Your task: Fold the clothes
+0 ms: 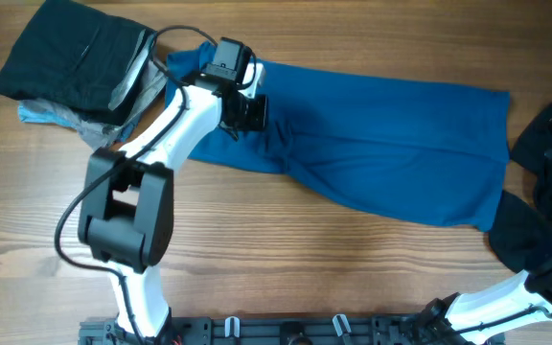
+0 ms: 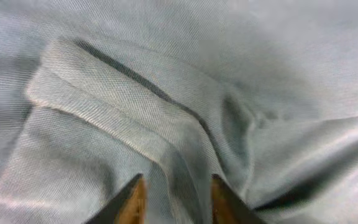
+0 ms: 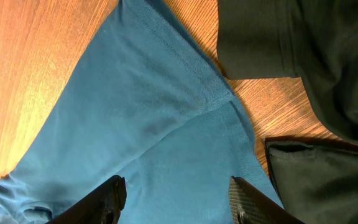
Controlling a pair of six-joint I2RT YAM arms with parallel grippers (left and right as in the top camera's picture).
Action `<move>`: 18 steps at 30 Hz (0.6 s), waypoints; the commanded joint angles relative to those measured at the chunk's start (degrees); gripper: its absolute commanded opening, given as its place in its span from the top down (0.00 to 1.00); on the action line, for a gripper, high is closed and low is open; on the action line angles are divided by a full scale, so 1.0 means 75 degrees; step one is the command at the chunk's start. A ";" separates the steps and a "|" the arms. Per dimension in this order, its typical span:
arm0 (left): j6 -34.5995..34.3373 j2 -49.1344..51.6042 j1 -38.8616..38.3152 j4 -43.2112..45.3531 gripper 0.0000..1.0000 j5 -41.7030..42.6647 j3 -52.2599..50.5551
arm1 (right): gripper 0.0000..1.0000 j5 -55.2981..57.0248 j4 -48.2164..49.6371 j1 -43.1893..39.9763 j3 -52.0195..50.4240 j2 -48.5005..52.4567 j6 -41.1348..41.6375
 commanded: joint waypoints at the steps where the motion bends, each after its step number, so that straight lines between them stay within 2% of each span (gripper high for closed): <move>1: 0.0012 0.0041 0.0012 -0.0140 0.60 -0.0076 -0.0079 | 0.43 0.0082 -0.0026 0.0017 -0.0050 -0.0026 0.0047; 8: 0.0009 0.0638 0.0006 -0.0277 0.62 0.0154 -0.0096 | 0.43 0.0079 -0.0015 0.0017 -0.0050 -0.0026 0.0050; 18: 0.0067 0.1099 -0.0321 0.0224 0.62 0.0207 -0.0096 | 0.43 0.0082 -0.0038 0.0017 -0.0050 -0.0026 0.0058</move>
